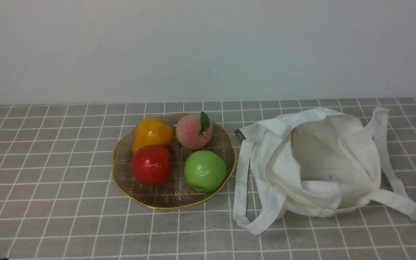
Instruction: Take the fruit out of the bag on the grey coffee tablecloth and place them on the plate.
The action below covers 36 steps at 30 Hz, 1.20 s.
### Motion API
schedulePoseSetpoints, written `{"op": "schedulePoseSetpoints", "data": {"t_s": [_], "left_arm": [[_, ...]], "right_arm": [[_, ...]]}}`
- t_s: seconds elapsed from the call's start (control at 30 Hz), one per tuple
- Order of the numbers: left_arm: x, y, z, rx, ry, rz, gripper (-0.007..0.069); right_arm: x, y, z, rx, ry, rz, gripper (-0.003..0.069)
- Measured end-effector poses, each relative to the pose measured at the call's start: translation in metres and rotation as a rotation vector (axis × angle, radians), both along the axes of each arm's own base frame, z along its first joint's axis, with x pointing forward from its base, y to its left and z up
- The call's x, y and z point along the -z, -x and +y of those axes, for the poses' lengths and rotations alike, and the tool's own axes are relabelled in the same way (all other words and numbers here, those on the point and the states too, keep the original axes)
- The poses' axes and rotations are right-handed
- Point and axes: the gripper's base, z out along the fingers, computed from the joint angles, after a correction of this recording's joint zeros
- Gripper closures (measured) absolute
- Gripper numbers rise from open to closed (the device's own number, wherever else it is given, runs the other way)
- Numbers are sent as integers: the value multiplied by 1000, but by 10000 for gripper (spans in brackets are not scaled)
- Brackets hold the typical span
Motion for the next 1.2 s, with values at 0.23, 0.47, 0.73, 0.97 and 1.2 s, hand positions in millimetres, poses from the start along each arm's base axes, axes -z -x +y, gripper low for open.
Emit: {"op": "schedulePoseSetpoints", "data": {"t_s": [0.23, 0.47, 0.73, 0.97, 1.2], "left_arm": [[0, 0, 0, 0, 0, 0, 632], [0, 0, 0, 0, 0, 0, 632], [0, 0, 0, 0, 0, 0, 632], [0, 0, 0, 0, 0, 0, 632], [0, 0, 0, 0, 0, 0, 632]], "right_arm": [[21, 5, -1, -5, 8, 45, 673], [27, 6, 1, -21, 23, 108, 673], [34, 8, 0, -14, 0, 115, 673], [64, 17, -9, 72, -29, 105, 673], [75, 23, -16, 178, -87, 67, 673]]}}
